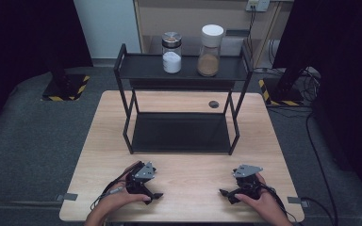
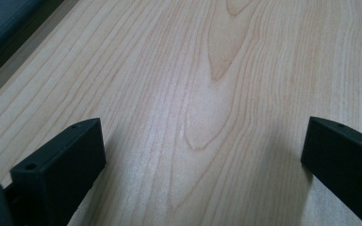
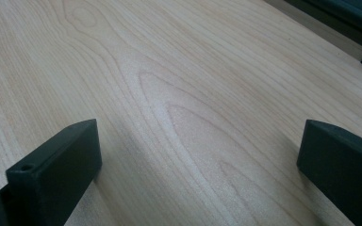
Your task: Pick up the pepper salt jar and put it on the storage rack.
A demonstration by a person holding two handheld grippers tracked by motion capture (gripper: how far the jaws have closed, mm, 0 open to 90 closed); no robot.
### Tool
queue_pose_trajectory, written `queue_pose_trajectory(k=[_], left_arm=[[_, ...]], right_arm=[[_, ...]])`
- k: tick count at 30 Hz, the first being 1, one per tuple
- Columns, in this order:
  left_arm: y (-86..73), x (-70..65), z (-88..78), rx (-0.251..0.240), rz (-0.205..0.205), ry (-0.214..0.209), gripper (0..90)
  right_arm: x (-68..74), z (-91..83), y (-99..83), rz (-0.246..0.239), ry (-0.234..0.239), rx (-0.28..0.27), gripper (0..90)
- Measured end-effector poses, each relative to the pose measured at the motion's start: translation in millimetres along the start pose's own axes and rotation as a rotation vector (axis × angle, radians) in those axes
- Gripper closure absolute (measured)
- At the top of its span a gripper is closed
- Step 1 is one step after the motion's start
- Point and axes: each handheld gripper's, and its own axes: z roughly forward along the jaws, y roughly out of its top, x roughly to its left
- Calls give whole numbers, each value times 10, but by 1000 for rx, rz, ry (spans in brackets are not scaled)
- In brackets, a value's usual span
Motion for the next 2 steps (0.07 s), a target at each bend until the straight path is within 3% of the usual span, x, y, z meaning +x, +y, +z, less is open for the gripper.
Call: queue_pose_trajectory(k=[2], left_arm=[[1,1,0,0,1,0,0]], right_arm=[[5,0,0,2,-2,0,13]])
